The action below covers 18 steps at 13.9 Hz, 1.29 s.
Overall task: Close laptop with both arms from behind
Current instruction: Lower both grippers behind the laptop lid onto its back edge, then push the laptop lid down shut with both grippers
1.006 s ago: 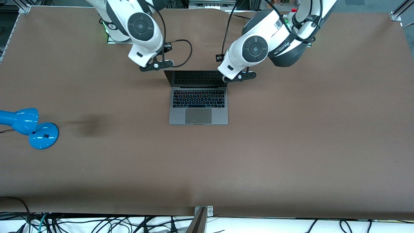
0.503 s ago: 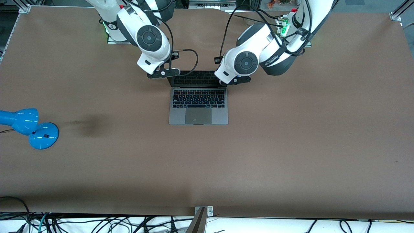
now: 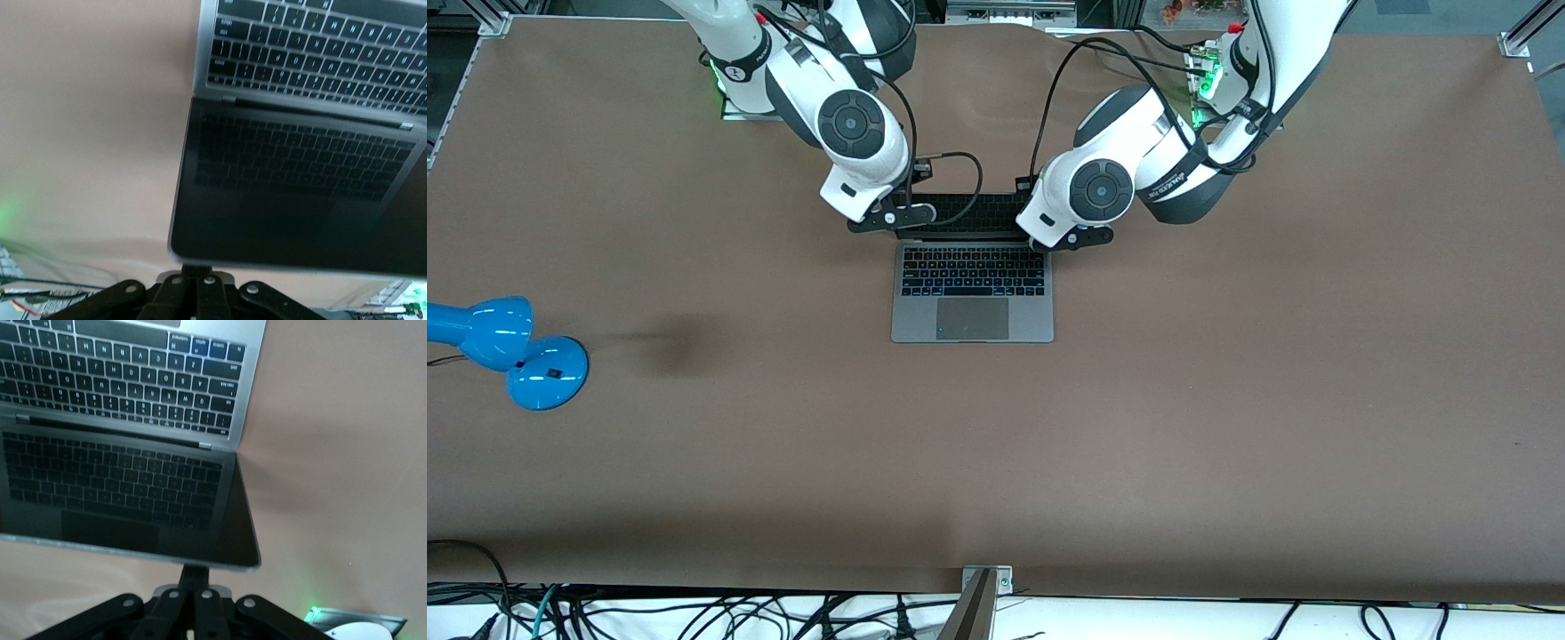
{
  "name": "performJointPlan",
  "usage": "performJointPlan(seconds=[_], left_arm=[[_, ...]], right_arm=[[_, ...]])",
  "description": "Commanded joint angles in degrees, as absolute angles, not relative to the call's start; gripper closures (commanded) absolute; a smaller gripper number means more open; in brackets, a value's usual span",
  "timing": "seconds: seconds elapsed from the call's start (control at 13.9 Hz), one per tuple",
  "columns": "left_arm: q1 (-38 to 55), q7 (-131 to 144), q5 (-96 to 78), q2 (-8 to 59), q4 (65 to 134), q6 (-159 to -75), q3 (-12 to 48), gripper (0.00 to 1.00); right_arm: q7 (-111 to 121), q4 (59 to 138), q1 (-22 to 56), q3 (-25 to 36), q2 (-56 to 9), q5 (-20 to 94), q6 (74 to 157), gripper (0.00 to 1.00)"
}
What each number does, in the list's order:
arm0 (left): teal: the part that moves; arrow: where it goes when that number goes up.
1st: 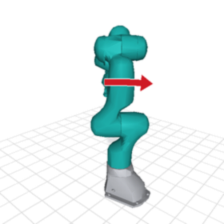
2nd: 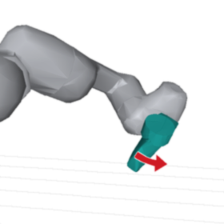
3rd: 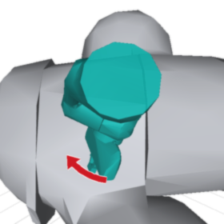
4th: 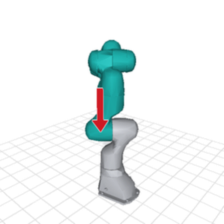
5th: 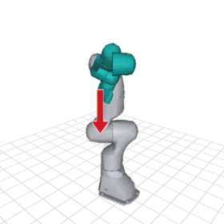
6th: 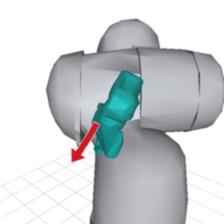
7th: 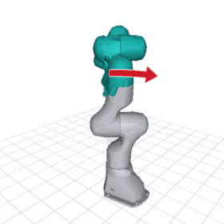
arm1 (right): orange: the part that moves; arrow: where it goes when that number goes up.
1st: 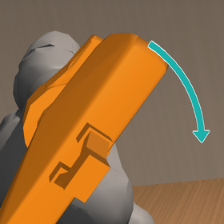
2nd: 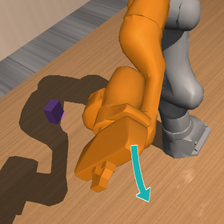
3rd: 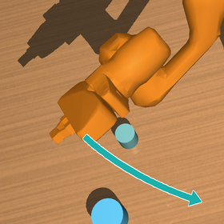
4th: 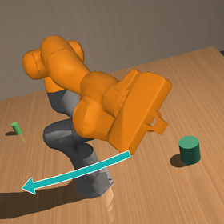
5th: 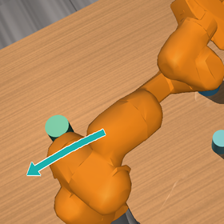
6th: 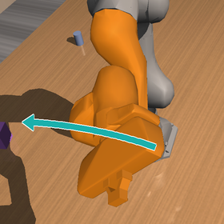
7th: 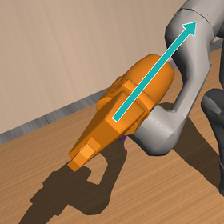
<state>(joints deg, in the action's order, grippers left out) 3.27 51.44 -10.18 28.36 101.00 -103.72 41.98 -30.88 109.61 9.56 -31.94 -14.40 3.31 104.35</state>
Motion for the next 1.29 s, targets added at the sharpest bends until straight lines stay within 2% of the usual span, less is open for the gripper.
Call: performJointPlan(seconds=[0.0,0.36,1.01,1.22], left_arm=[[3.34,50.80,-8.35,30.23,99.93,-106.77,42.10,1.00],[3.34,51.24,-5.54,34.80,94.93,-107.40,42.01,1.00],[3.51,51.42,-2.20,39.89,91.15,-107.58,41.66,1.00],[3.52,51.42,-0.10,42.71,89.04,-108.97,41.57,1.00]], right_arm=[[-31.82,106.09,9.67,-31.82,-16.95,0.71,104.68,1.00],[-31.90,101.52,9.23,-31.55,-21.35,-3.07,104.77,1.00],[-31.82,92.82,9.05,-30.15,-29.52,-8.35,105.12,1.00],[-31.73,91.93,9.05,-29.09,-31.98,-8.44,109.14,1.00]])
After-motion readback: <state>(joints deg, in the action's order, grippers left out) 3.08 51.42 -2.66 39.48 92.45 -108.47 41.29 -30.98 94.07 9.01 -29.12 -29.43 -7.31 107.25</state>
